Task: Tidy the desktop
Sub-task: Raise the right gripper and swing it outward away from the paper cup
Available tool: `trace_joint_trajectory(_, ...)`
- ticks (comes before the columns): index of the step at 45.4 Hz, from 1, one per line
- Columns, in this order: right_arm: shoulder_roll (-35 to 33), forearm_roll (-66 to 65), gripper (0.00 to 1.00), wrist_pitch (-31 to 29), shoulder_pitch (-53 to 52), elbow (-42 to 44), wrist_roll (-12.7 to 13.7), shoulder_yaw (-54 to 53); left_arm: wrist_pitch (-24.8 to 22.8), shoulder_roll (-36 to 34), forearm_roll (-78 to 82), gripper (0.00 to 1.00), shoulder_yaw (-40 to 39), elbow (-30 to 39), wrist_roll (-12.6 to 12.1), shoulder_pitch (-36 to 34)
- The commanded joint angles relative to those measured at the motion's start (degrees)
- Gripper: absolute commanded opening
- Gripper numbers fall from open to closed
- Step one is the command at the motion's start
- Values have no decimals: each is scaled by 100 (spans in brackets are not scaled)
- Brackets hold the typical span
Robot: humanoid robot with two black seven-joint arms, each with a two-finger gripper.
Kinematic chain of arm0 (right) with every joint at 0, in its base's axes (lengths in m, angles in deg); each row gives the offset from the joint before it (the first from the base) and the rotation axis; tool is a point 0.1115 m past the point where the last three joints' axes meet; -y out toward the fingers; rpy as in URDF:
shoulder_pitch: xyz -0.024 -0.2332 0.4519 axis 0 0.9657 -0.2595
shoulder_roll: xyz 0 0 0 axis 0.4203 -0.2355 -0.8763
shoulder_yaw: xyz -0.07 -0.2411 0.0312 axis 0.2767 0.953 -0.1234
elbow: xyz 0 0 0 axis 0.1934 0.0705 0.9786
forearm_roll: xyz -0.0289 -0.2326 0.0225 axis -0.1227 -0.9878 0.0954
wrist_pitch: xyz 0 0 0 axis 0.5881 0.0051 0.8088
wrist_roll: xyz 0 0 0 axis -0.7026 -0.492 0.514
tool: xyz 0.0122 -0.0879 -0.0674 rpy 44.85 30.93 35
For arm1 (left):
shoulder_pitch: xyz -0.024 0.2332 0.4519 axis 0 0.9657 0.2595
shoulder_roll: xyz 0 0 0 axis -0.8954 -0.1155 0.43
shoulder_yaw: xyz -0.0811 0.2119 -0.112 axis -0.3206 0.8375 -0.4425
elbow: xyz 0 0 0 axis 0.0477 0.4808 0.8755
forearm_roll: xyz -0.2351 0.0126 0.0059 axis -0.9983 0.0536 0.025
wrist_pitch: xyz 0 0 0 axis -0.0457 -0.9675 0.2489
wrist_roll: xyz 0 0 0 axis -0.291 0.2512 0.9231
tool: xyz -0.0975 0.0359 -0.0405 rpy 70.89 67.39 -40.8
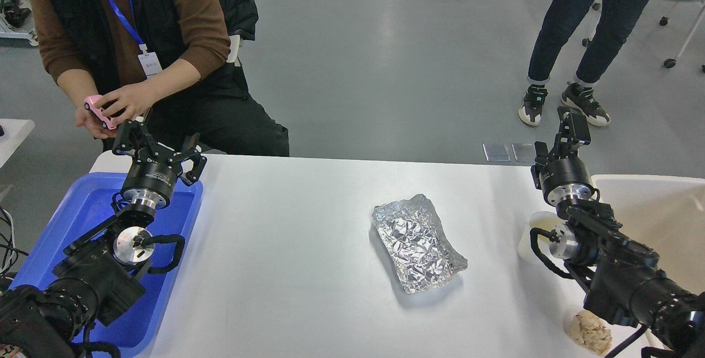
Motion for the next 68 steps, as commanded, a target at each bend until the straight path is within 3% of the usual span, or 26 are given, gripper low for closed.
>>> trace_joint_trajectory(1,6,-8,100,-5,23,9,0,-4,0,0,0,100,0,1,0,1)
trace_joint_trajectory(44,-20,264,100,-84,-179,-97,26,-215,0,0,0,100,0,1,0,1)
trace_joint_trajectory(54,-415,678,100,-75,-197,-852,175,-206,0,0,0,100,0,1,-9,-8)
trace_joint_trajectory(68,-864,731,100,-22,40,-1459,167,-31,0,0,0,100,0,1,0,1)
